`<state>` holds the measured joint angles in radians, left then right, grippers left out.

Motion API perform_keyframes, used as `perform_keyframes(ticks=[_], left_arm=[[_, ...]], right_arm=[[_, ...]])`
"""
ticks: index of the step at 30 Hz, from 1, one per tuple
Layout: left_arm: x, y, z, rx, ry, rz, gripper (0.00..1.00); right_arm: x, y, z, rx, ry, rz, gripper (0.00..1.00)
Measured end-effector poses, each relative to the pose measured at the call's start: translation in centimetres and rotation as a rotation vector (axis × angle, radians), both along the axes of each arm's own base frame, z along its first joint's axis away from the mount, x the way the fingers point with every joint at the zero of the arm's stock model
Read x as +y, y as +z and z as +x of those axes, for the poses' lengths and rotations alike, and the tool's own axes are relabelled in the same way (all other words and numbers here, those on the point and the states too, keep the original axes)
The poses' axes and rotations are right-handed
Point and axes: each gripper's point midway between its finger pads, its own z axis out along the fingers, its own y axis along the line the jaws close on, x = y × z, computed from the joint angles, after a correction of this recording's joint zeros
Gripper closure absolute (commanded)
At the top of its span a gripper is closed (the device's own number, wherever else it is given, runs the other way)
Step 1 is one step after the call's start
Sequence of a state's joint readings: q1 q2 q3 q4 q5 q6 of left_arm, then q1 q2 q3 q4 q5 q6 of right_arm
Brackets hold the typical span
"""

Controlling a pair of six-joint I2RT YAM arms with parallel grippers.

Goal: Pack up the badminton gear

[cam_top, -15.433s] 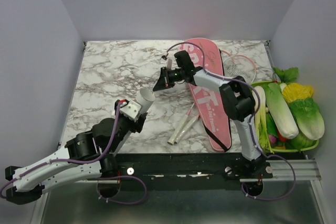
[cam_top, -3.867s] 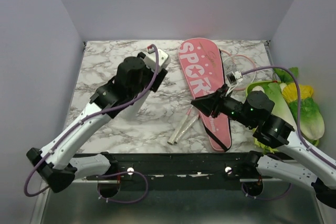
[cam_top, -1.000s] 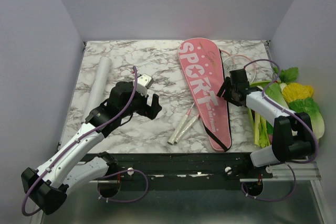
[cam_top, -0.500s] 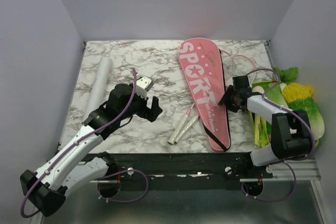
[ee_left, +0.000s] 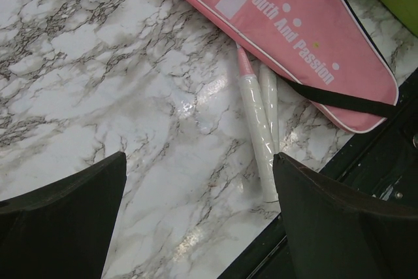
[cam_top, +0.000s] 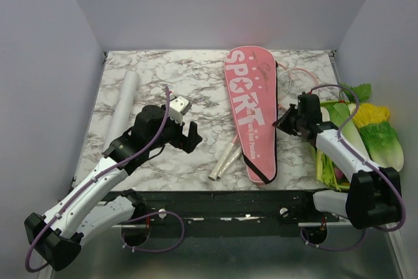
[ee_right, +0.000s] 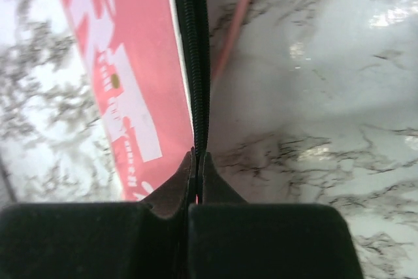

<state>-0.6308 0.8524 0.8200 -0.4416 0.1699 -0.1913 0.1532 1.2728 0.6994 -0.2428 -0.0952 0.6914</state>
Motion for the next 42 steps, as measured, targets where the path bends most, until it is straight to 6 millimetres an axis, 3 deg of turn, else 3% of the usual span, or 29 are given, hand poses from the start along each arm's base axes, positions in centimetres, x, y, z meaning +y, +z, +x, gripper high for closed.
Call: perform_keyframes(ticks=[6,10,14,17,24,26,28,31,34,39,42], left_arm=[[-0.6,0.2,-0.5,0.002,-0.044,-0.016,0.01],[-1.0,0.3,-0.7,0.01,-0.065,-0.027,0.02],[-1.5,-0.6,-0.5,0.053,-0.073,-0.02,0.01],[-1.6,-0.6,-0.4,0.062,-0.062,-0.029,0.01],[-1.0,1.0,0.2,0.002,-0.028,-0.036,0.01],[-0.8,1.5,0.1,-0.024,-0.028,-0.036,0.01],[-0.6,2.1,0.0,-0.046,-0.029,-0.042,0.01],[-0.4,2.6,0.0,-0.069,-0.024,-0.048,0.01],[-0.3,2.2,0.1,-0.066,-0.022,-0.039,0.01],[-0.1,0.5,0.9,-0.031,0.01,0.011,0.01],[0.4,-0.9,1.5,-0.006,0.043,0.06,0.01]], right_arm=[[2.8,5.8,0.1,-0.117,0.082,0.12,0.99],[6.7,9.0,0.1,-0.163,0.175,0.186,1.0],[11.5,10.7,-0.2,-0.17,0.267,0.245,0.99],[14.3,10.2,-0.3,-0.149,0.295,0.288,0.99],[19.5,6.6,0.1,-0.053,0.294,0.328,0.99],[21.2,5.8,0.6,-0.032,0.301,0.332,0.87],[22.8,5.2,1.2,-0.02,0.305,0.341,0.65],[24.3,4.5,1.6,-0.004,0.313,0.353,0.48],[24.8,4.1,1.7,-0.003,0.317,0.356,0.39],[24.4,4.6,1.5,-0.021,0.333,0.33,0.38],[23.0,6.1,1.0,-0.062,0.328,0.291,0.38]])
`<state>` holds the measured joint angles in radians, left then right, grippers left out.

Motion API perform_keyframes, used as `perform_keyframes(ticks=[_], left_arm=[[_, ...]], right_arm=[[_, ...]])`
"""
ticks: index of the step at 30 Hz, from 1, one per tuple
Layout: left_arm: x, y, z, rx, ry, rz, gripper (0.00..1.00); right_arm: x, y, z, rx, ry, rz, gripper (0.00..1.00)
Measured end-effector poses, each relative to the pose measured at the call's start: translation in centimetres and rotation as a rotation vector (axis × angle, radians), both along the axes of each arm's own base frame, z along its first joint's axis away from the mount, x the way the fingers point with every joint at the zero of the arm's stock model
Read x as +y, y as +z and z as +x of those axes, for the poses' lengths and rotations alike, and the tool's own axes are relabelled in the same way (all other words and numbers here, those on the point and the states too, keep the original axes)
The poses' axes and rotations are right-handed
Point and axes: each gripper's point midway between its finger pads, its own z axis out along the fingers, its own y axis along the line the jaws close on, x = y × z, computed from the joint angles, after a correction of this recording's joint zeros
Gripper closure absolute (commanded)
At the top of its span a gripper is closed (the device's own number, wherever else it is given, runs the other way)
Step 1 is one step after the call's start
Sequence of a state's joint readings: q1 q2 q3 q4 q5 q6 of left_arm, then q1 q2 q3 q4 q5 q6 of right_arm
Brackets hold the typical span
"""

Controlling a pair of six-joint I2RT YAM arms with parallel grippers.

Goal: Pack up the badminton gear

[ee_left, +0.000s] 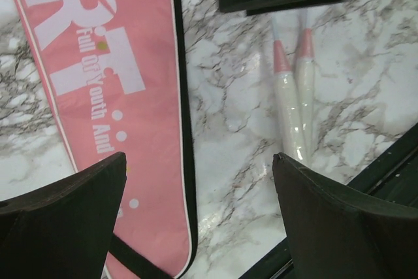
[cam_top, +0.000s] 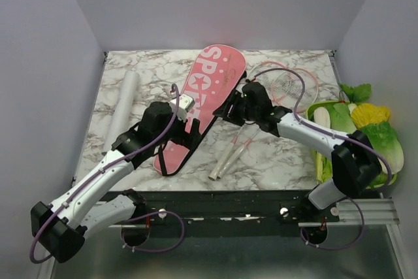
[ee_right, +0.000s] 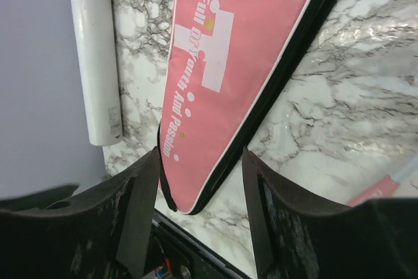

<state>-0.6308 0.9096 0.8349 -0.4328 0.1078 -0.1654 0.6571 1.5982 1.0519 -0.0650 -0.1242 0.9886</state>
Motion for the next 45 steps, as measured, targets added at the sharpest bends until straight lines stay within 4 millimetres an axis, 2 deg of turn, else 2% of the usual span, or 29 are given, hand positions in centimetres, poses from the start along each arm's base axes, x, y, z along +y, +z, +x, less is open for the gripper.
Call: perform_keyframes(ticks=[5,7,15,26,31,40,41,43,44,45], left_arm=[[1.0,-3.7,1.3,0.065,0.071,0.142,0.01],[1.0,-5.2,1.3,0.087,0.077,0.203,0.01],[1.2,-10.3,0.5,0.164,0.09,0.446,0.05],[0.9,-14.5,1.4,0.238,0.096,0.634,0.13],[0.8,-16.1,1.4,0.27,0.081,0.682,0.2],[0.9,-17.5,1.3,0.299,0.051,0.727,0.53],[0.8,-17.7,1.3,0.303,0.047,0.731,0.61],[0.6,-17.9,1.3,0.309,0.039,0.733,0.7],[0.5,-18.0,1.3,0.311,0.033,0.734,0.82],[0.4,-18.1,1.3,0.314,0.027,0.731,0.89]], right_arm=[[-3.0,3.0,-1.5,-0.111,-0.022,-0.044,0.38],[-4.0,3.3,-2.1,-0.137,-0.022,-0.065,0.38],[-6.3,0.9,-4.4,-0.133,0.018,-0.158,0.38],[-7.2,1.4,-6.0,-0.189,0.075,-0.169,0.45],[-7.1,0.8,-6.5,-0.184,0.102,-0.173,0.49],[-6.8,0.8,-6.8,-0.186,0.133,-0.158,0.52],[-6.7,0.9,-6.8,-0.189,0.134,-0.156,0.52],[-6.7,0.9,-6.8,-0.192,0.136,-0.153,0.53],[-6.6,1.0,-6.8,-0.194,0.136,-0.152,0.53],[-6.6,1.0,-6.8,-0.195,0.136,-0.151,0.53]])
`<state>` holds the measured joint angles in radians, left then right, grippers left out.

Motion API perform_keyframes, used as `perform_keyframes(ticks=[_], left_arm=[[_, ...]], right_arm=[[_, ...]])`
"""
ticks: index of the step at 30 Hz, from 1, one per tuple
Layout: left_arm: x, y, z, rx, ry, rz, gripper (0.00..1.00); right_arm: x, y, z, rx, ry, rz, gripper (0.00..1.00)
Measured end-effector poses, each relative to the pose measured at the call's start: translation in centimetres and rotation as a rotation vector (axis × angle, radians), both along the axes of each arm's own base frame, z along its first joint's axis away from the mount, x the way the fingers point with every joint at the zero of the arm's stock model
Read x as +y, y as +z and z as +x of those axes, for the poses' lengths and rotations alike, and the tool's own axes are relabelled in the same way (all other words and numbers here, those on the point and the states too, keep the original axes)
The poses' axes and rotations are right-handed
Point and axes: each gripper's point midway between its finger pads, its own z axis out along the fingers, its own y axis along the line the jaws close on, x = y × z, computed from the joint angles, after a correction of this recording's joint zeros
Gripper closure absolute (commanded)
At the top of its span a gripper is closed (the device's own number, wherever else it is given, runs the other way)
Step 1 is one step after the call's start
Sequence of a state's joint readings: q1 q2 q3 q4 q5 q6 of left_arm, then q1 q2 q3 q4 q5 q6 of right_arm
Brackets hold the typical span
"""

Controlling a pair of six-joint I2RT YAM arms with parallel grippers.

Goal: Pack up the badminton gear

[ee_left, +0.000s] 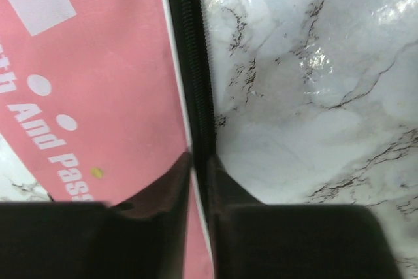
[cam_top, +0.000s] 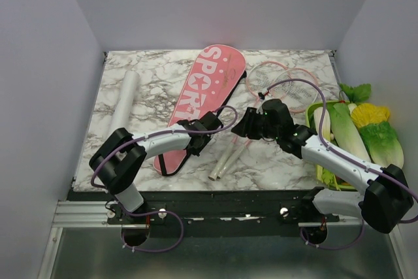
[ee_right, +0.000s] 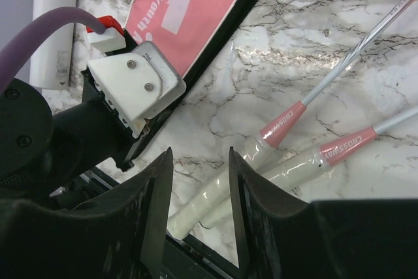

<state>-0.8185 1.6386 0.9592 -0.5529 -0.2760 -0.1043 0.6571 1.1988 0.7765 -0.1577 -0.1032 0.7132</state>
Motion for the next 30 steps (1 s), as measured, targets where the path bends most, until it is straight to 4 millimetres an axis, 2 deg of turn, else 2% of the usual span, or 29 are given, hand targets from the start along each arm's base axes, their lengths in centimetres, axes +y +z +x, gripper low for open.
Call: perform_keyframes(ticks=[1,2,11,15,20,24,30], left_arm=[[0.0,0.0,0.0,0.003,-0.003,-0.001,0.97],[-0.1,-0.1,-0.1,0.006,-0.008,-0.003,1.0],[-0.6,0.6,-0.2,0.005,-0.025,-0.032,1.0],[-1.2,2.8,-0.1,-0.032,-0.034,-0.101,1.0],[-1.9,6.3,0.1,-0.104,-0.039,-0.205,1.0],[-2.3,8.4,0.2,-0.154,-0.037,-0.274,1.0],[-2.4,10.4,0.1,-0.21,-0.014,-0.352,1.0]], right_arm=[[0.0,0.0,0.0,0.0,0.0,0.0,0.53],[0.0,0.0,0.0,0.0,0.0,0.0,0.53],[-0.3,-0.4,-0.2,0.0,0.0,-0.011,0.5],[-0.8,-0.7,-0.3,0.003,-0.014,-0.027,0.45],[-1.5,-1.0,0.3,-0.003,-0.054,-0.055,0.33],[-2.8,-1.7,1.4,0.005,-0.119,-0.101,0.33],[-5.3,-4.1,5.4,0.065,-0.255,-0.188,0.33]])
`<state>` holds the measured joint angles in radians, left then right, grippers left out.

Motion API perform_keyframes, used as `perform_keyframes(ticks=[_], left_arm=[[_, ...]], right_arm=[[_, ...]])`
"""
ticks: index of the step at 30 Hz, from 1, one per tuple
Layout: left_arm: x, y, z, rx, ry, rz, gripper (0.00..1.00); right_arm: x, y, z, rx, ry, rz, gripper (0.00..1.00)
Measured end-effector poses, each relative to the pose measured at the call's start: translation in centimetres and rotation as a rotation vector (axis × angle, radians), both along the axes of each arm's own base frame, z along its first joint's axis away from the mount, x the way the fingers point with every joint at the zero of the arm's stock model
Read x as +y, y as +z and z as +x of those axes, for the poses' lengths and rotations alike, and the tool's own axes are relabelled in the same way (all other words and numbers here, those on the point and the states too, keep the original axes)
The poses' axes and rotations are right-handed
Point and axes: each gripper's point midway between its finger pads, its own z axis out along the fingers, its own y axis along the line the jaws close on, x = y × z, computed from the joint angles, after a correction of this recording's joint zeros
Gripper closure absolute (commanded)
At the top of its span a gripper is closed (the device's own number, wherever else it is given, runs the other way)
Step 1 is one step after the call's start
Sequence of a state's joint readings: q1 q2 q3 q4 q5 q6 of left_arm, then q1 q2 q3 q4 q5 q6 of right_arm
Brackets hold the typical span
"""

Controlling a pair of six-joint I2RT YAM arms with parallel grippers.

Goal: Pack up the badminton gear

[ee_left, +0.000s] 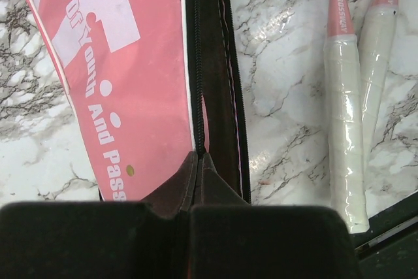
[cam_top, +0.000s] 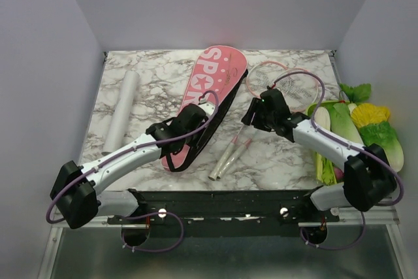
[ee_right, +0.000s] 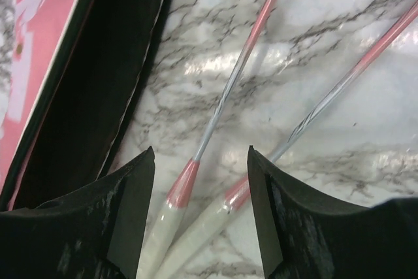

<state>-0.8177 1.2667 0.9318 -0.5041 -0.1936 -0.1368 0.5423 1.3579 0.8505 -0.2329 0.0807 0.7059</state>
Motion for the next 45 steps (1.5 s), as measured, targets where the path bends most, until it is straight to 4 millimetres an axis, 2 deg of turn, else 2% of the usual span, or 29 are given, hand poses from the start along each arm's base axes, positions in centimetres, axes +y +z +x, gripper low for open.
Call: perform_keyframes(ticks=[7,15,19,22,26,30,37,40,42,43,44,45], left_arm=[[1.0,0.6,0.0,-0.021,0.054,-0.061,1.0],[1.3,1.9,0.1,-0.054,0.072,-0.115,1.0],[1.1,2.1,0.0,-0.053,0.069,-0.128,1.0],[1.0,2.1,-0.2,-0.048,0.064,-0.137,1.0],[1.0,2.5,-0.4,-0.054,0.06,-0.156,1.0],[1.0,3.2,-0.6,-0.066,0.055,-0.176,1.0],[0.9,3.3,-0.7,-0.064,0.052,-0.183,1.0],[1.0,3.3,-0.8,-0.065,0.052,-0.185,1.0],[1.0,3.3,-0.8,-0.066,0.052,-0.185,1.0],[1.1,3.2,-0.8,-0.066,0.052,-0.185,1.0],[1.1,3.2,-0.8,-0.066,0.052,-0.184,1.0],[1.1,3.2,-0.8,-0.066,0.052,-0.184,1.0]], right_arm=[[-0.4,-2.1,4.6,0.063,-0.085,-0.058,0.33],[0.1,-2.9,7.8,0.097,-0.135,-0.098,0.33],[-1.0,-3.5,7.5,0.119,-0.171,-0.133,0.33],[-2.6,-3.8,7.1,0.126,-0.217,-0.156,0.33],[-5.4,-4.4,5.3,0.148,-0.282,-0.195,0.33],[-6.9,-5.0,4.5,0.172,-0.326,-0.211,0.33],[-7.4,-6.8,4.0,0.221,-0.353,-0.229,0.35],[-7.5,-8.4,3.9,0.261,-0.362,-0.246,0.39],[-7.6,-8.9,3.9,0.275,-0.371,-0.253,0.48],[-7.6,-8.8,4.2,0.271,-0.373,-0.25,0.54],[-7.6,-8.8,4.3,0.271,-0.377,-0.248,0.74],[-7.6,-9.0,4.3,0.275,-0.376,-0.251,0.86]])
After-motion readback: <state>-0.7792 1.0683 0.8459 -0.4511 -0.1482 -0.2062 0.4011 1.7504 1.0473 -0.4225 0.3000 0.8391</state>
